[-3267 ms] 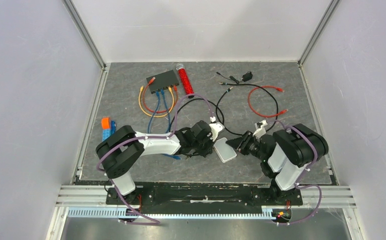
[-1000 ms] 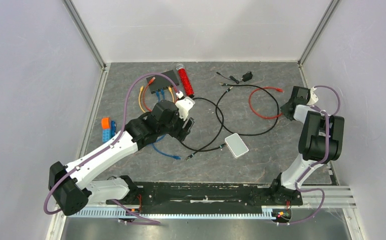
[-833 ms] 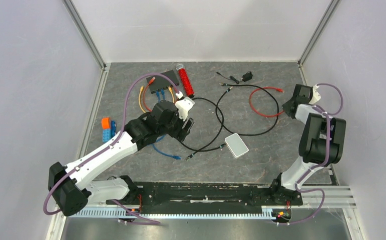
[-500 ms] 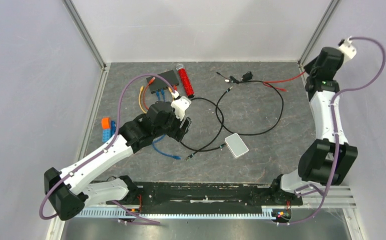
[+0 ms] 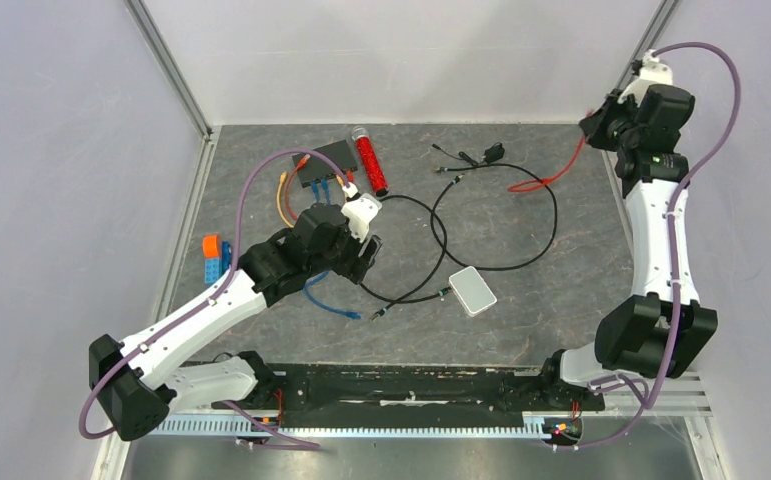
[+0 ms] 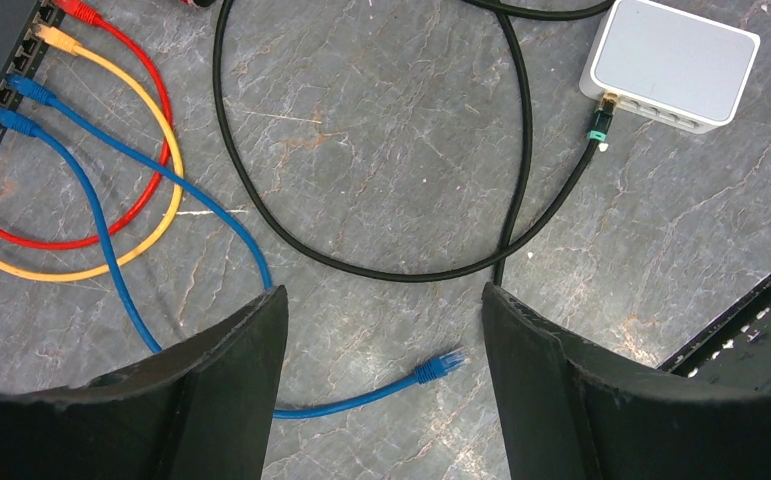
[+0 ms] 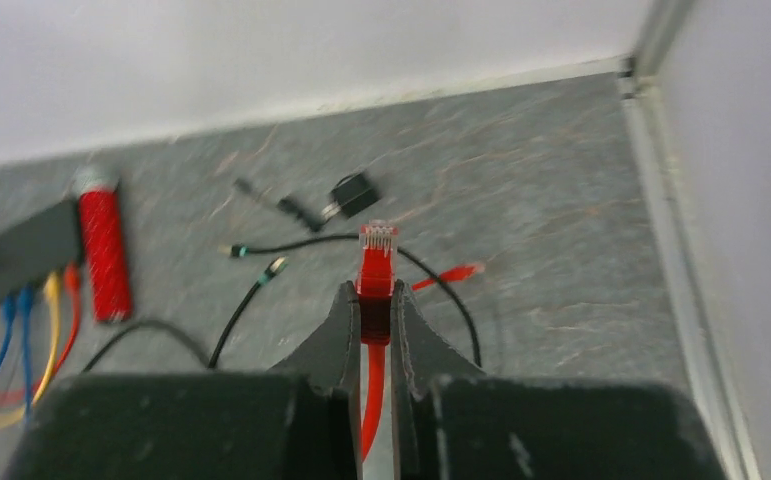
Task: Insert the plug into the switch port
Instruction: Pick up the connector from the center of the board.
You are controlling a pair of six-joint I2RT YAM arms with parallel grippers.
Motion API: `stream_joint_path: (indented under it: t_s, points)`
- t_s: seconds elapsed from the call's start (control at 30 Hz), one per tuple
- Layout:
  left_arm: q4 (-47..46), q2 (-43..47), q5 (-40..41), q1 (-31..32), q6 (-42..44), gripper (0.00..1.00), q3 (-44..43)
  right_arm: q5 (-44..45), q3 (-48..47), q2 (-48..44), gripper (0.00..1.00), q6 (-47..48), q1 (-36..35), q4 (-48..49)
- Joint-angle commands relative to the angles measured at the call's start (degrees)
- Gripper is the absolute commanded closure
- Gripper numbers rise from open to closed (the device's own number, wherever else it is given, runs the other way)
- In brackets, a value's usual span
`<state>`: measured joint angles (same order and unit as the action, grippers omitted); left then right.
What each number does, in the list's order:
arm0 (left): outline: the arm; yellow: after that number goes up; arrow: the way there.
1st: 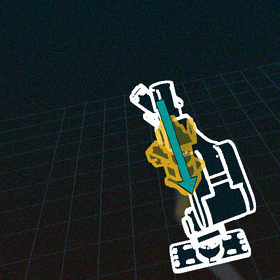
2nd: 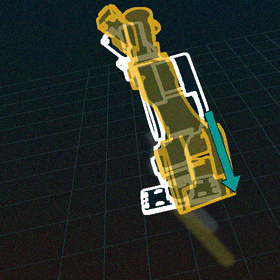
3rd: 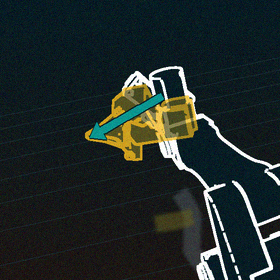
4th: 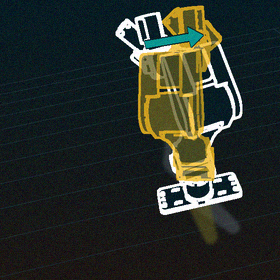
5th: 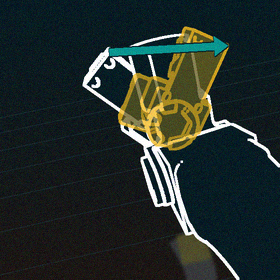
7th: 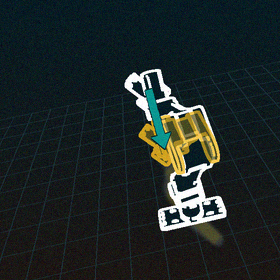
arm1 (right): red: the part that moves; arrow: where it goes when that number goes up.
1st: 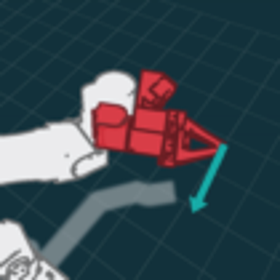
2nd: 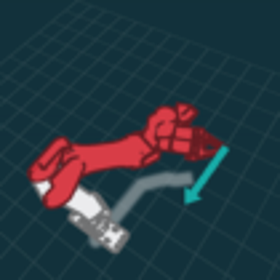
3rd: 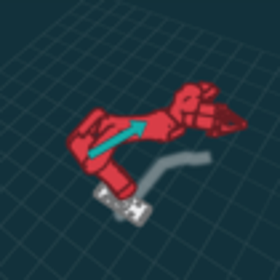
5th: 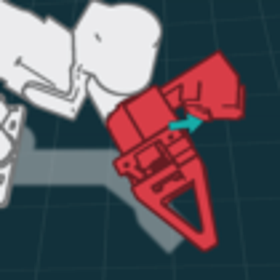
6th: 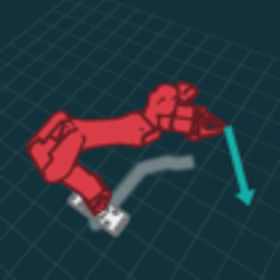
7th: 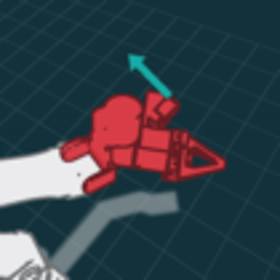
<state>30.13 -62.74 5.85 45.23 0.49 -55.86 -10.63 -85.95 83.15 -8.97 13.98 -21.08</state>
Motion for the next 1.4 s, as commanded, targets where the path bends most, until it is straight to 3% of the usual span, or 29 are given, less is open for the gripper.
stream_joint_path:
  t_s: [0.0, 0.13, 0.33, 0.5, 0.6, 0.67, 0.8, 0.9, 0.97, 1.07, 1.13, 1.2, 1.3, 1.37]
  points:
    - [-0.99, 0.10, 0.03, 0.03, 0.12, 0.25, -0.40, -21.88, -3.35, 1.06, 1.00, 7.93, -0.35, -5.38]
    - [-1.11, 0.04, -0.29, 0.03, 0.12, 0.25, -0.48, -36.95, -3.78, 2.15, 1.00, 11.03, -0.35, -6.75]
    - [-0.95, -0.76, -1.45, -0.06, -1.83, 0.25, -1.27, -46.34, -4.70, 3.40, 1.00, 11.75, -0.44, -5.14]
    - [-0.71, -0.73, -1.88, -0.93, -2.98, 0.25, -1.10, -23.38, -4.73, 5.84, 1.00, -0.72, -0.60, -8.78]
    - [-0.25, -1.17, -3.15, -1.92, -4.20, 0.25, -1.44, -10.07, 3.67, 4.10, 1.00, -0.67, -2.40, -8.05]
    - [-0.38, -1.22, -4.01, -2.23, -4.60, 0.26, -1.41, -14.49, 9.08, 4.86, 1.00, 0.47, -2.43, -6.06]
    - [-0.49, -0.83, -4.53, -2.43, -4.96, 0.26, -1.19, -21.65, 8.28, 7.86, 1.00, 4.91, -5.02, -9.31]
    - [-0.77, -0.96, -4.75, -2.59, -5.24, 0.26, -1.10, -33.43, 4.95, 9.92, 1.00, 7.86, -8.06, -12.58]
    - [-0.85, -0.99, -4.88, -2.69, -5.48, 0.26, -1.10, -41.55, 5.40, 8.84, 1.00, 6.58, -10.14, -9.80]
    - [-0.69, -1.01, -5.25, -2.95, -5.81, 0.26, -1.01, -52.96, 7.61, 6.65, 1.00, -1.40, -13.04, -0.04]
    - [-0.43, -1.07, -5.31, -3.26, -6.22, 0.26, -1.10, -55.89, 10.14, 5.17, 1.00, -12.32, -13.54, 11.24]
    - [-0.16, -1.17, -5.58, -3.78, -6.47, 0.26, -1.20, -58.03, 13.79, 3.53, 1.00, -27.50, -13.01, 31.98]
    - [-0.31, -1.31, -7.32, -4.19, -6.63, 0.25, -0.99, -57.55, 19.72, 3.01, 1.00, -61.37, -10.77, 72.15]
    - [-2.23, -1.06, -8.64, -4.20, -6.84, 0.24, -0.16, -55.22, 20.16, 5.37, 1.00, -82.31, -8.60, 93.27]
